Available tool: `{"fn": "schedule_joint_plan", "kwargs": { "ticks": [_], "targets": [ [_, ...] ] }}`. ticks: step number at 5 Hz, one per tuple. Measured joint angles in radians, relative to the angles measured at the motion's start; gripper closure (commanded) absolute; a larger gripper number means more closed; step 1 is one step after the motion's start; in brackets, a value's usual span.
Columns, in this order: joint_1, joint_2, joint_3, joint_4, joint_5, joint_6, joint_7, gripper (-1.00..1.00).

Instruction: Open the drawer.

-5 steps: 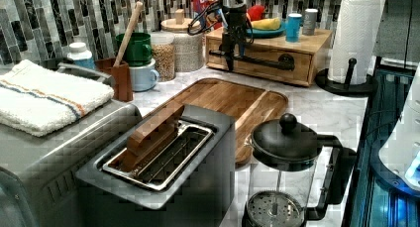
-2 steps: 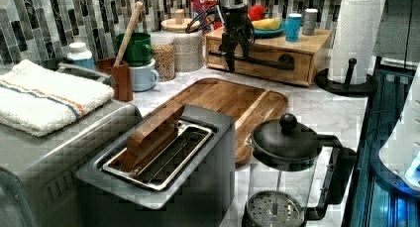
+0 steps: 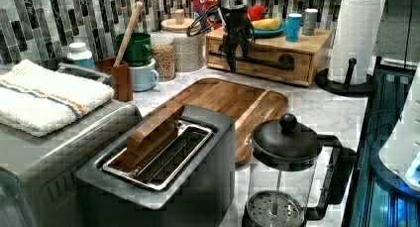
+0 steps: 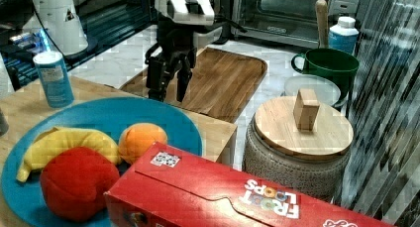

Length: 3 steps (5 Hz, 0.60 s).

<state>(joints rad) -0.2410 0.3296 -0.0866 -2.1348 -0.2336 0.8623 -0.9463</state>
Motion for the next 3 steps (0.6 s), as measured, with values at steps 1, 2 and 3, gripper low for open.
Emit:
{"fn": "schedule_joint_plan", "kwargs": {
  "ticks": [1,2,3],
  "targets": [
    [0.021,-0.002,0.013,-0.002,-0.004,-0.038,0.004,-1.00],
    [0.029,-0.002,0.040,0.008,0.053,-0.071,0.004,-1.00],
    [0.025,-0.002,0.088,0.016,0.083,-0.109,0.004,-1.00]
  ]
}}
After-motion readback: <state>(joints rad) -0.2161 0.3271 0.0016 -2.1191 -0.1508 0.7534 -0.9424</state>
